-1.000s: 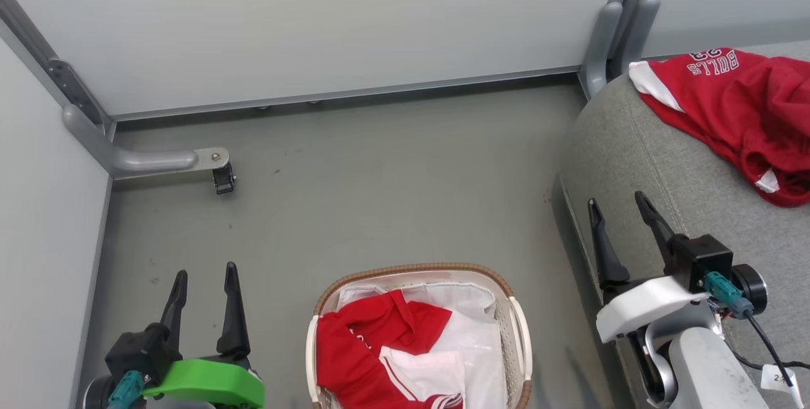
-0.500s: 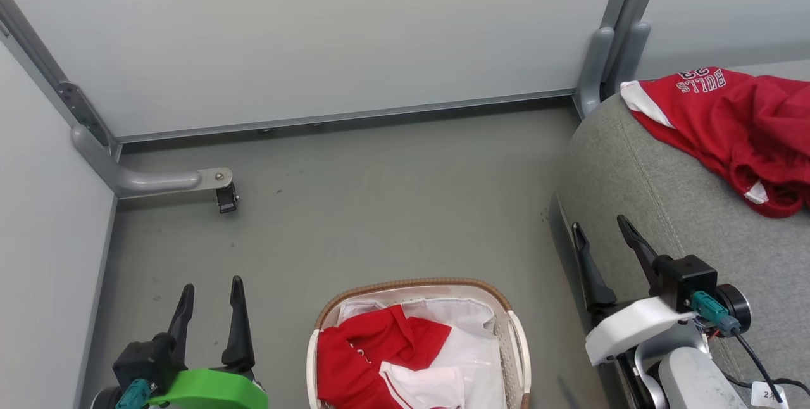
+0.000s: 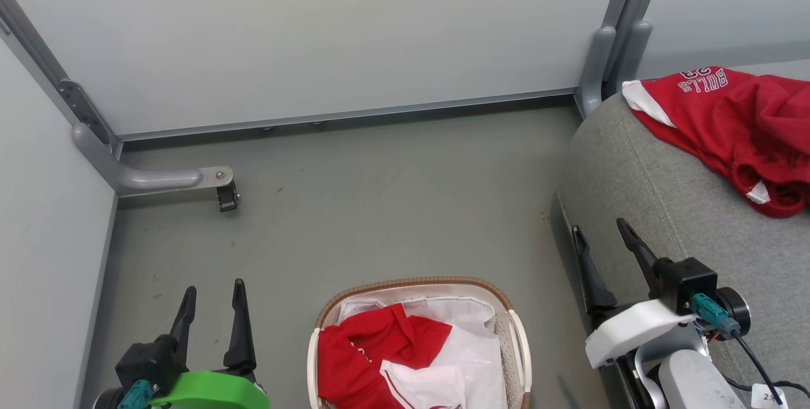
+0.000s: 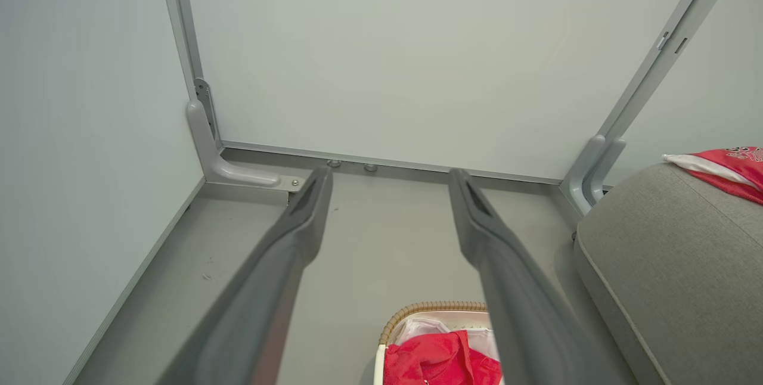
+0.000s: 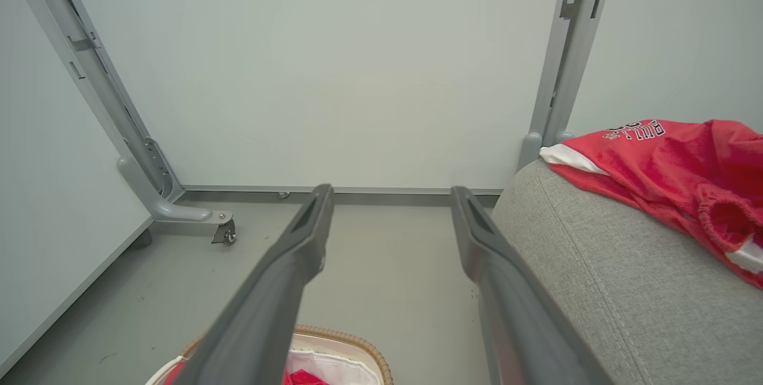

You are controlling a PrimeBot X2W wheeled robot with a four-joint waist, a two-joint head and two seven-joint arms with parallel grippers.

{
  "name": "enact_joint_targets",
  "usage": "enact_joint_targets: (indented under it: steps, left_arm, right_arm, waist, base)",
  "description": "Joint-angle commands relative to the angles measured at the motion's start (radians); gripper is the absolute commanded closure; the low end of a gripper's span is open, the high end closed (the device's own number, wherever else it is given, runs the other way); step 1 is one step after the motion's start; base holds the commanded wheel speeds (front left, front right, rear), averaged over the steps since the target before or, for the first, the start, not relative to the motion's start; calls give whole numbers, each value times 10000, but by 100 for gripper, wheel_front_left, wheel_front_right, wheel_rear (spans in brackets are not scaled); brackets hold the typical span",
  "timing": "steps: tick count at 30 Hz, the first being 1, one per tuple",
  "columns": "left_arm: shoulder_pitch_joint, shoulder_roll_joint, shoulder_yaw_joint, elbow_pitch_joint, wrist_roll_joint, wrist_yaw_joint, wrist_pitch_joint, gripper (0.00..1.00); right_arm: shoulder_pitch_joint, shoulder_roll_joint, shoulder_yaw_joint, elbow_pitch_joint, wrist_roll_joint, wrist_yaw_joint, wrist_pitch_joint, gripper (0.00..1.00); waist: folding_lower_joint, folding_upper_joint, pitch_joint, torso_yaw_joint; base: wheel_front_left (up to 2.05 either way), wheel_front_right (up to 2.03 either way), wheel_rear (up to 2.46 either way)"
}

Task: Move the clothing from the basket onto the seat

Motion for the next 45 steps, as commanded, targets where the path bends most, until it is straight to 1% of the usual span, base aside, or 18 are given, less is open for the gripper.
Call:
enact_joint_targets:
  steps: [1,8,14,16,19,22,27,30,33,36,40,45]
  left_arm:
    - [56,7,11,-1,47,-33,-5,0]
    - [-79,7,-78,5,105,-54,-7,0]
    - [-435,7,-425,180,366,-127,-5,0]
    - [-622,9,-622,369,532,-182,-7,0]
    - [-1060,6,-1126,1011,999,-264,-7,0]
    - [-1668,15,-1602,1661,1106,-309,-5,0]
    - [-2858,16,-2731,3096,1111,-370,-5,0]
    - [-3586,16,-3427,3950,926,-378,-7,0]
    - [-4361,16,-4347,4776,609,-381,-7,0]
    - [-4949,18,-5360,5538,35,-377,65,0]
    - [-5614,24,-6577,6216,-621,-377,245,0]
    - [-6259,30,-7914,6483,-1347,-378,495,0]
  right_arm:
    - [5,-35,-16,1,63,-14,-2,0]
    - [-54,-35,-169,-53,-60,-14,-2,0]
    - [-176,-35,-450,-172,-251,-14,-2,0]
    - [-279,-35,-550,-246,-366,-14,-2,0]
    - [-442,-36,-788,-402,-564,-14,-2,0]
    - [-658,-35,-1037,-629,-743,-14,-2,0]
    - [-1104,-35,-1451,-1043,-997,-14,-1,0]
    - [-1386,-35,-1608,-1275,-1051,-14,-1,0]
    - [-1718,-35,-1727,-1525,-1084,-14,-3,0]
    - [-1976,-33,-1814,-1697,-1127,-14,-1,0]
    - [-2309,-33,-1797,-1943,-1126,-14,-3,0]
    - [-2704,-32,-1860,-2331,-1082,-14,-3,0]
  waist:
    - [1,0,15,8]
    - [1,0,156,36]
    - [1,0,495,57]
    - [1,0,687,41]
    - [1,0,1033,16]
    - [1,0,1473,-10]
    - [1,0,2306,-109]
    - [1,0,2811,-219]
    - [1,0,3404,-371]
    - [1,0,3870,-528]
    - [1,0,4503,-796]
    - [1,0,5368,-1044]
  base:
    - [0,0,0]
    - [0,0,0]
    - [0,0,0]
    - [0,0,0]
    - [0,0,0]
    - [0,0,0]
    - [0,0,0]
    - [0,0,0]
    - [0,0,0]
    - [0,0,0]
    - [0,0,0]
    - [0,0,0]
